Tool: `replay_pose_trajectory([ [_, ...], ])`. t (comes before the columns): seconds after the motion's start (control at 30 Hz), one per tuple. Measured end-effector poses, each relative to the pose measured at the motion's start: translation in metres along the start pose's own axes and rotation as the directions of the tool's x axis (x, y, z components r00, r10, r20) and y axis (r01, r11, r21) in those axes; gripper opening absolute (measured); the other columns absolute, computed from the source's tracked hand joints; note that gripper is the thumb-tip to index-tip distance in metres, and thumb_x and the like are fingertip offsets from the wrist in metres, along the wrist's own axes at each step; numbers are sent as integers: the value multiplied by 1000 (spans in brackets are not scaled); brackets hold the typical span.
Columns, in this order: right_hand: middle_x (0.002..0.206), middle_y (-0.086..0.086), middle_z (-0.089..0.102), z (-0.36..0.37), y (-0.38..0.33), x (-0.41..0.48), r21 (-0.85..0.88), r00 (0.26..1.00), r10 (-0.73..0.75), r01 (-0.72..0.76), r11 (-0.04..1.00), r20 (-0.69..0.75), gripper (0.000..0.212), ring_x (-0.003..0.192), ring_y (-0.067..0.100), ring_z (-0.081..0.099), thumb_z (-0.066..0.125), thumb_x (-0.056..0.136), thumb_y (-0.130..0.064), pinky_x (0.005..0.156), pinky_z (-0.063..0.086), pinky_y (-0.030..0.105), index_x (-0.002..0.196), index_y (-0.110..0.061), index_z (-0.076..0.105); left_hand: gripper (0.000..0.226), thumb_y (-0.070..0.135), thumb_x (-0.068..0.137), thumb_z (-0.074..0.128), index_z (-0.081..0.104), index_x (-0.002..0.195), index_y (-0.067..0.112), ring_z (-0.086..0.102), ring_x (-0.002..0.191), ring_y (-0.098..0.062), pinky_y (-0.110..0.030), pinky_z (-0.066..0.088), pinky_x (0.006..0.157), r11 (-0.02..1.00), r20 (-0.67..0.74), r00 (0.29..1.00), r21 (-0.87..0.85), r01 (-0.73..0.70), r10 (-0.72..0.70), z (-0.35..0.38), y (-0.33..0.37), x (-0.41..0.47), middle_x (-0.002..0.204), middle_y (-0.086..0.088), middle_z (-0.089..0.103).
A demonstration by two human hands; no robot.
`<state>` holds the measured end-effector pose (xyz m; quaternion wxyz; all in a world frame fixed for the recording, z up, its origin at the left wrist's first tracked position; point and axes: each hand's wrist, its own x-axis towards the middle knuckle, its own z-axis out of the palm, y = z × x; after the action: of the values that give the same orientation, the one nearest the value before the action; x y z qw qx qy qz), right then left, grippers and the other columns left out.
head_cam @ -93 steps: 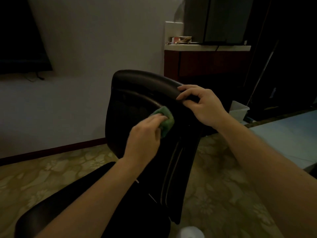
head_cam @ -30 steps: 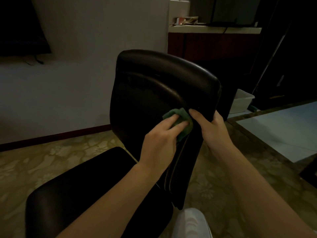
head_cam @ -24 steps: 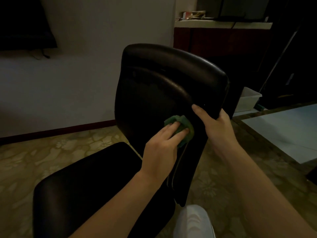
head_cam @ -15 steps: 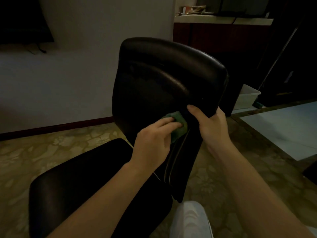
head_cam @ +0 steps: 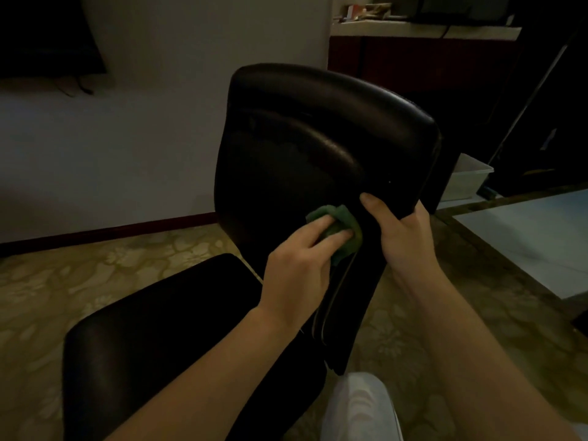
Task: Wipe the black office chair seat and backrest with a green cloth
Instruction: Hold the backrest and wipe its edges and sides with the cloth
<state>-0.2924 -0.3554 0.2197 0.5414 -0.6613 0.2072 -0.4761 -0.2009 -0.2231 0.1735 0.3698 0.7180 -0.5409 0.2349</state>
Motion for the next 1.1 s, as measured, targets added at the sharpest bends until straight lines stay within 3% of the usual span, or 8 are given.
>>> replay_pose_trajectory([
  [0.23,109,-2,73,3,1,-1,29,998,56,-56,998,-11,31,103,16,69,75,84,-28,95,53,50,114,-21,68,33,19,93,48,75,113,20,66,111,-22,-25,49,97,998,42,999,52,21,-23,4,-17,-35,125,-9,67],
  [0.6,111,5,72,0,2,-4,19,997,43,-45,999,61,36,103,19,69,74,85,-15,92,55,48,119,-9,64,34,10,96,53,70,122,22,64,114,-18,-34,56,93,988,6,994,-117,105,-105,-9,0,13,131,-2,64],
  [0.73,112,-4,69,1,1,-8,-72,1000,-11,12,997,11,44,103,6,66,75,85,-20,91,56,33,125,-14,58,36,20,97,45,71,122,22,62,118,-18,-32,54,97,992,-1,996,-85,93,-93,0,1,-1,131,-3,64],
  [0.83,133,-16,52,7,1,-16,-283,979,-172,136,949,-105,78,121,-9,48,77,83,-30,100,43,13,147,-21,32,36,20,96,45,72,120,20,63,116,-20,-33,54,96,993,6,995,-59,101,-101,6,-5,-16,129,-4,66],
  [0.9,156,-3,29,11,6,-19,-403,943,-312,244,882,-113,96,141,-4,26,76,86,-28,111,26,10,156,-13,11,34,17,95,49,72,120,20,64,115,-20,-34,55,96,992,22,993,-50,116,-115,7,-7,-21,129,-4,66],
  [0.97,161,9,13,15,7,-20,-497,909,-405,308,811,-98,99,142,-11,9,74,88,-25,108,14,1,156,-6,4,32,10,93,57,72,120,20,65,114,-22,-34,55,95,992,41,992,-43,121,-119,4,-8,-22,128,-5,66],
  [1.03,160,16,12,15,4,-19,-544,890,-453,353,761,-56,94,135,-20,4,72,89,-24,99,14,-7,156,-11,8,33,6,92,60,72,120,19,65,113,-23,-35,55,95,995,52,994,-31,94,-92,-1,-9,-15,128,-6,66],
  [1.1,158,17,14,11,1,-16,-578,888,-461,377,724,2,90,129,-18,11,72,89,-26,92,19,-10,156,-22,11,33,10,94,55,71,121,20,65,113,-23,-35,55,95,997,37,997,-37,72,-71,-8,-9,0,129,-6,66],
])
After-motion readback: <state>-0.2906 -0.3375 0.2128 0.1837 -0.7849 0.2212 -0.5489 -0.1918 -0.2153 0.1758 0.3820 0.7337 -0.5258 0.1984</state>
